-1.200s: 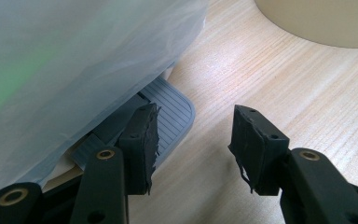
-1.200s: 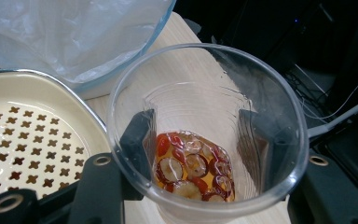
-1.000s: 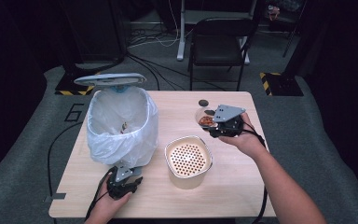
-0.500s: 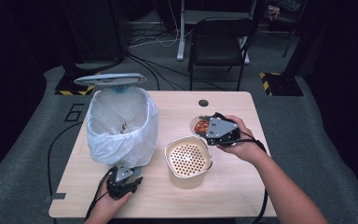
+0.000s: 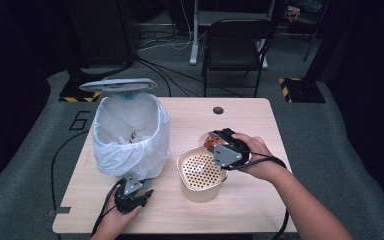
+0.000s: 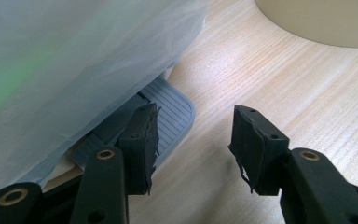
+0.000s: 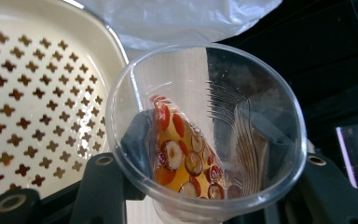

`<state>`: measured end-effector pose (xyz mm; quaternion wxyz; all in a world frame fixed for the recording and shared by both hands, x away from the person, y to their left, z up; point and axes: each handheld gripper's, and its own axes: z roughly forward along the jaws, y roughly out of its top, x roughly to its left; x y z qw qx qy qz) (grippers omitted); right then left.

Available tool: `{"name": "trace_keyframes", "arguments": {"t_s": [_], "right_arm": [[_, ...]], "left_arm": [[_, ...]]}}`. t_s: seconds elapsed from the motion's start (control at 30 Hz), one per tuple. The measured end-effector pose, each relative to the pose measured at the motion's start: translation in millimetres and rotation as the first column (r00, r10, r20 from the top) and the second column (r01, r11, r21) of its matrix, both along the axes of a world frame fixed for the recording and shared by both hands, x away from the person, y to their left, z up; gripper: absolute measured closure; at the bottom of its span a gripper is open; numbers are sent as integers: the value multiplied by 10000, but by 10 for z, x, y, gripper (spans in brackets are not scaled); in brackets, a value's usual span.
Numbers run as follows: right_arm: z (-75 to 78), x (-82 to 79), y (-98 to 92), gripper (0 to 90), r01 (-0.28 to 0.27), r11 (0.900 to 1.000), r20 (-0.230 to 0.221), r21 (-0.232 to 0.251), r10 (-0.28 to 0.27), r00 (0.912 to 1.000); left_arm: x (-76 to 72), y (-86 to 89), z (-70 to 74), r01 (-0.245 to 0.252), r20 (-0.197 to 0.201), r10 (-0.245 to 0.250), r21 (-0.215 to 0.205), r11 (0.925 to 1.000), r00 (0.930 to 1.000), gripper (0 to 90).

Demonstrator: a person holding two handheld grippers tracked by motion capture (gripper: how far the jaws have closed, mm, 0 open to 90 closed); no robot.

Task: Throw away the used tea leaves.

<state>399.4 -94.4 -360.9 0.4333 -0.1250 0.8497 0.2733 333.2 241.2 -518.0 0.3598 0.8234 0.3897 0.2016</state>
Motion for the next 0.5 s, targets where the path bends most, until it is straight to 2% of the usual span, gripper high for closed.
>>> {"name": "trace_keyframes", "arguments": {"t_s": [0.13, 0.17, 0.3, 0.43, 0.47, 0.5], "right_arm": [[-41, -46, 66, 484, -119, 9974, 551, -711, 158, 9984], [-50, -55, 80, 483, -145, 9961, 681, -875, 205, 9975], [-94, -88, 132, 484, -212, 9849, 1312, -1719, 442, 9904], [-146, -123, 188, 485, -235, 9586, 1862, -2838, 791, 9793], [-152, -131, 201, 485, -245, 9489, 2084, -3146, 942, 9735], [-167, -140, 214, 485, -235, 9437, 2064, -3299, 963, 9737]], "left_arm": [[0, -5, -7, -73, 82, 73, -45, 10000, 9999, 510], [0, 1, 0, 4, 0, -4, -1, 10000, 10000, 510], [1, 0, -2, -12, 21, 12, -19, 10000, 10000, 510], [1, 0, -2, -11, 16, 11, -25, 10000, 10000, 510], [2, 0, -3, -17, 39, 18, -44, 10000, 10000, 510], [2, 0, -4, -19, 46, 19, -48, 10000, 10000, 510]]}}
